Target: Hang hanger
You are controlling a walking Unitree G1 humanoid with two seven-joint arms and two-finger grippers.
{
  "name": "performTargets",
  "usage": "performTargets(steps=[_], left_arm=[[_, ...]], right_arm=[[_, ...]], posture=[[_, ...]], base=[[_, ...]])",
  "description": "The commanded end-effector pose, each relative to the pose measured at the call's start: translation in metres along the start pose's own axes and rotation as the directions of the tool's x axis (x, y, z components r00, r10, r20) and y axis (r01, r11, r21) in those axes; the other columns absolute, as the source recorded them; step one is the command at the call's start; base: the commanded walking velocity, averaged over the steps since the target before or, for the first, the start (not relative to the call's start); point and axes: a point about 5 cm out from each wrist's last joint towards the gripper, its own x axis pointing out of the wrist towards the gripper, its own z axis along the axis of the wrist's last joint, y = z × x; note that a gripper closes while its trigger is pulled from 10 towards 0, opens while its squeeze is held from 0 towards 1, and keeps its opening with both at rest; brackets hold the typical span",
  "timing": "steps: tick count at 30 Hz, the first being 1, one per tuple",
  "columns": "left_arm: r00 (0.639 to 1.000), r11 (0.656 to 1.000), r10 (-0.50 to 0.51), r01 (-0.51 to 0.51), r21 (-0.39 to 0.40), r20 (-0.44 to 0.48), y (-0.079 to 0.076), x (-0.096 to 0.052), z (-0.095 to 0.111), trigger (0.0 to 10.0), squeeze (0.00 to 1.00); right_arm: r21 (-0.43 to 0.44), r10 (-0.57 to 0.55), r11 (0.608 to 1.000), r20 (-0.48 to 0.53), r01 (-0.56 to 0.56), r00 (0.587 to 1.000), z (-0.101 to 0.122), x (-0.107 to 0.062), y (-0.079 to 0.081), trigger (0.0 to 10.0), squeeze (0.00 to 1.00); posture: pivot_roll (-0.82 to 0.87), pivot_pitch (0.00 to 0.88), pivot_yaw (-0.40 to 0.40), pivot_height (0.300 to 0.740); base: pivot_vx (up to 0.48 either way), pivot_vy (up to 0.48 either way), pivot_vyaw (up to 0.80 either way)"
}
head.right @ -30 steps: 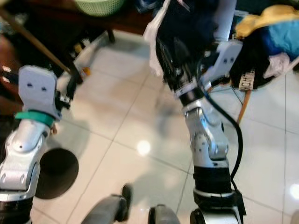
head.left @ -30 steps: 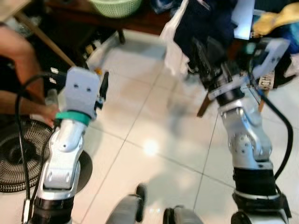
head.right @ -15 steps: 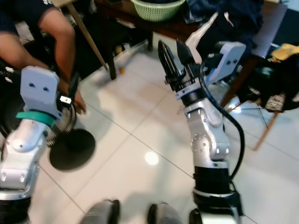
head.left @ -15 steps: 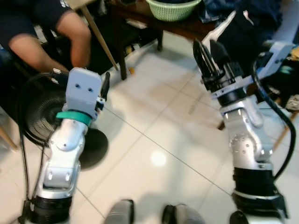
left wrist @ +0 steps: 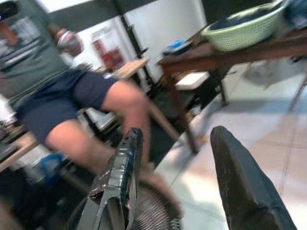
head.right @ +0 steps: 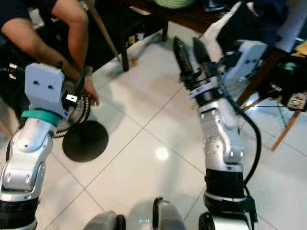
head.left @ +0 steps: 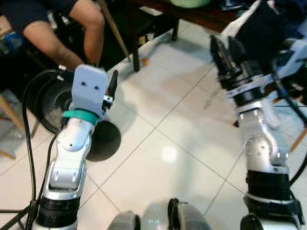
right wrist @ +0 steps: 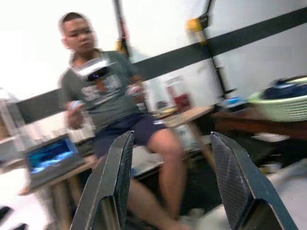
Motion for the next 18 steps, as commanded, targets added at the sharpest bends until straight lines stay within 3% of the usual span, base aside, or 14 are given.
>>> performTargets(steps=[1, 8, 18], left_arm=[[1.000, 1.000, -0.005, 0.005, -0.010, -0.005, -0.0020, 0.0004, -0.0001, 10.0, 0.00], [1.000, 1.000, -0.006, 0.006, -0.013, -0.004, -0.0025, 0.0005, 0.0000, 10.0, 0.00], [1.000, 1.000, -0.008, 0.008, -0.015, -0.004, -0.0029, 0.0005, 0.0001, 10.0, 0.00]], right_arm=[[-0.008, -0.007, 1.000, -0.002, 0.007, 1.000, 0.0002, -0.0014, -0.0023, 10.0, 0.00], [-0.003, -0.017, 1.000, 0.004, 0.017, 1.000, 0.0007, -0.0015, -0.0040, 10.0, 0.00], [0.000, -0.024, 1.000, -0.006, 0.024, 1.000, -0.0004, -0.0014, -0.0056, 10.0, 0.00]], posture=[[0.06, 0.104, 0.069, 0.740], [0.06, 0.104, 0.069, 0.740], [0.06, 0.104, 0.069, 0.740]], base=[[0.401, 0.259, 0.00], [0.403, 0.261, 0.00], [0.397, 0.262, -0.69]])
